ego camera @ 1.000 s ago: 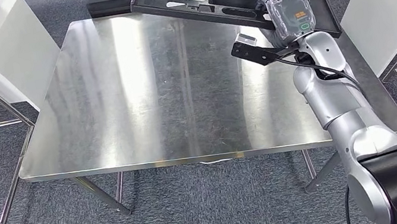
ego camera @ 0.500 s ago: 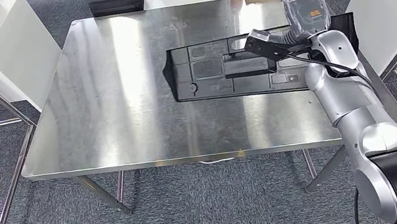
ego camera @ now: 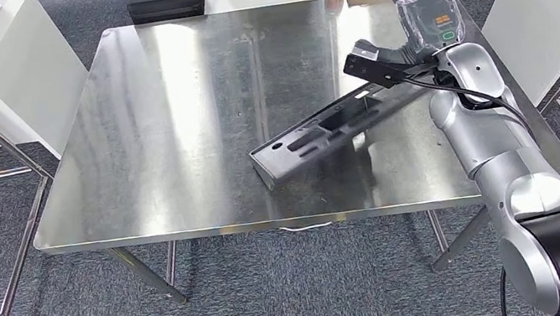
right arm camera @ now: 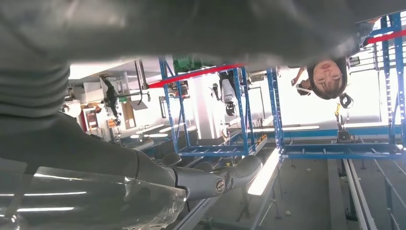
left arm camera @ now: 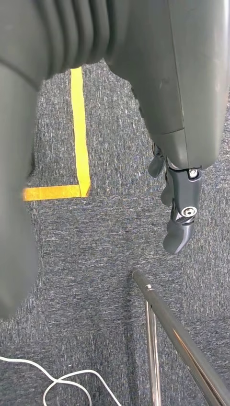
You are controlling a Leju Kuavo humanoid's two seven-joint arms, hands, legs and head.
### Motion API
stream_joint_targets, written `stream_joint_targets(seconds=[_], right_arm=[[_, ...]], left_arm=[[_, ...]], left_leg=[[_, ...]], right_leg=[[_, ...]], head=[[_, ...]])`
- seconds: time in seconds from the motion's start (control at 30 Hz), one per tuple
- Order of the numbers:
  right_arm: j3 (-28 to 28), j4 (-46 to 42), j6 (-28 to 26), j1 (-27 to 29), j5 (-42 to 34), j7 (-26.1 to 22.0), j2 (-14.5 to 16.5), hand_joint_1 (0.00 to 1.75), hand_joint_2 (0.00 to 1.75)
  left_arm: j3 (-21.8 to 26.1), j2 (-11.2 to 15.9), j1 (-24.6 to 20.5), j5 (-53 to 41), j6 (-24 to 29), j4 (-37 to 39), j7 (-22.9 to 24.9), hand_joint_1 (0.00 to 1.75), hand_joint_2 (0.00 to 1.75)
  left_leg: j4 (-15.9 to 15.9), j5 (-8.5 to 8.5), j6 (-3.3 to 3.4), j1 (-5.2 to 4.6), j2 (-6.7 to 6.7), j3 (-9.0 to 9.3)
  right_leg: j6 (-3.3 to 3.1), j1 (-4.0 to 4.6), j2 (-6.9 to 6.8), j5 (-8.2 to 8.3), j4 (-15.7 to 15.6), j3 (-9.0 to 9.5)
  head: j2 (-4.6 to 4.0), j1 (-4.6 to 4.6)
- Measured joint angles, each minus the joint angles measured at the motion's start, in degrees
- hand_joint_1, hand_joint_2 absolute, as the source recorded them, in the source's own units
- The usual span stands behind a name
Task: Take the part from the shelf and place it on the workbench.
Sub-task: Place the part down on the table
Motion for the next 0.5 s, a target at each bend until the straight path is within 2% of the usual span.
stream_joint_targets(seconds=[0.5], right_arm=[[0.0, 0.01, 0.41, 0.0, 0.63, -0.33, 0.0, 0.0, 0.0]], left_arm=[[0.02, 0.0, 0.01, 0.2, 0.0, 0.0, 0.21, 0.0, 0.0]], left_leg=[[0.0, 0.0, 0.0, -0.01, 0.0, 0.0]], right_leg=[[0.0, -0.06, 0.0, 0.0, 0.0, 0.0]], head=[[0.01, 0.0]])
